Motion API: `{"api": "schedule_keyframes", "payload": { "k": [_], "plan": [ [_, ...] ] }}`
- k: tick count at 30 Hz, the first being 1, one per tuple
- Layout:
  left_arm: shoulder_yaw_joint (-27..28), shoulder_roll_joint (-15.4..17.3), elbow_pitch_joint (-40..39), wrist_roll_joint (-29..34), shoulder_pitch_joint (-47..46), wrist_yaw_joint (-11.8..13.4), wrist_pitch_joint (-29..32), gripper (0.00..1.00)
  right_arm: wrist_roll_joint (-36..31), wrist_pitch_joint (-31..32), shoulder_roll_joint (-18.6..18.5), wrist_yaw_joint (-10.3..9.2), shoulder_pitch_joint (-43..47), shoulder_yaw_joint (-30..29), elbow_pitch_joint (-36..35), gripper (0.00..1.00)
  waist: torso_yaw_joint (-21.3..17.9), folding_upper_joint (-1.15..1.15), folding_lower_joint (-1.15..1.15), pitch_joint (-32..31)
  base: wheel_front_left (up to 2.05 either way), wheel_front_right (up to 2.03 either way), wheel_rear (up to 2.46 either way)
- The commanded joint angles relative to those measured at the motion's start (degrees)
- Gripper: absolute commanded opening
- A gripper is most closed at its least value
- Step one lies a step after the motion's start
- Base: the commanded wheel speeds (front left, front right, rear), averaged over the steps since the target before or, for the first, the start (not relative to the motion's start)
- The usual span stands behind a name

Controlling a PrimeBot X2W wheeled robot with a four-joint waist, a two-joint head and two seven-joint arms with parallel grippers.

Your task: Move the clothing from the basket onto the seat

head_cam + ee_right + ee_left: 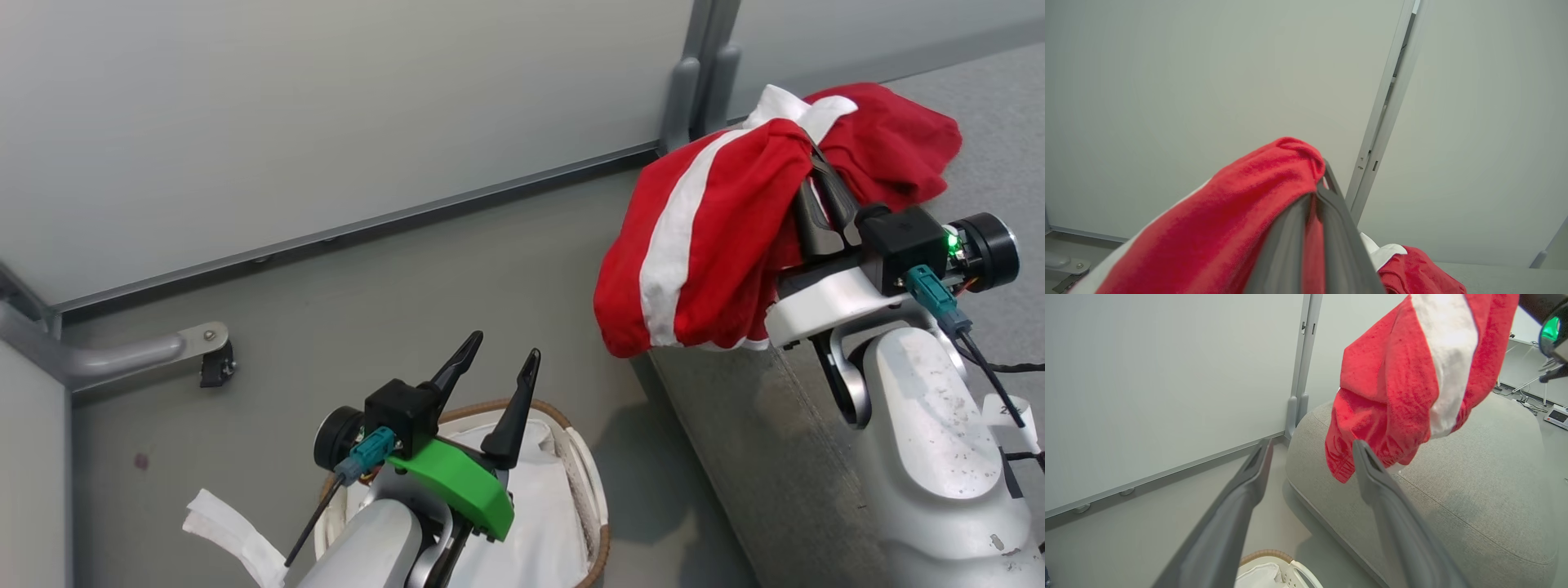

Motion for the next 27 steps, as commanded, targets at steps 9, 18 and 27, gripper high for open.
{"api": "schedule_keyframes", "payload": {
  "k": [9,18,27],
  "plan": [
    [-2.01,0.01,-1.79,0.63,-2.25,-0.29,0.02,1.00,0.17,-0.02,-0.14,-0.08,-0.20,-4.50,-1.37,0.00,-9.76,0.00,0.00,5.48,0.00,0.00,0.00],
    [-4.51,1.09,-2.95,1.23,-5.64,-0.29,0.02,1.00,1.44,-0.02,-0.14,-0.08,-2.01,-8.52,-2.48,0.00,-11.22,0.00,0.00,11.13,0.00,0.00,0.00],
    [-6.32,2.67,-4.01,1.65,-10.77,-0.26,0.01,1.00,-3.67,-0.02,-2.22,-0.08,-13.66,-16.70,-3.62,0.00,-6.97,0.00,0.00,20.13,0.00,0.00,0.00]
  ]
}}
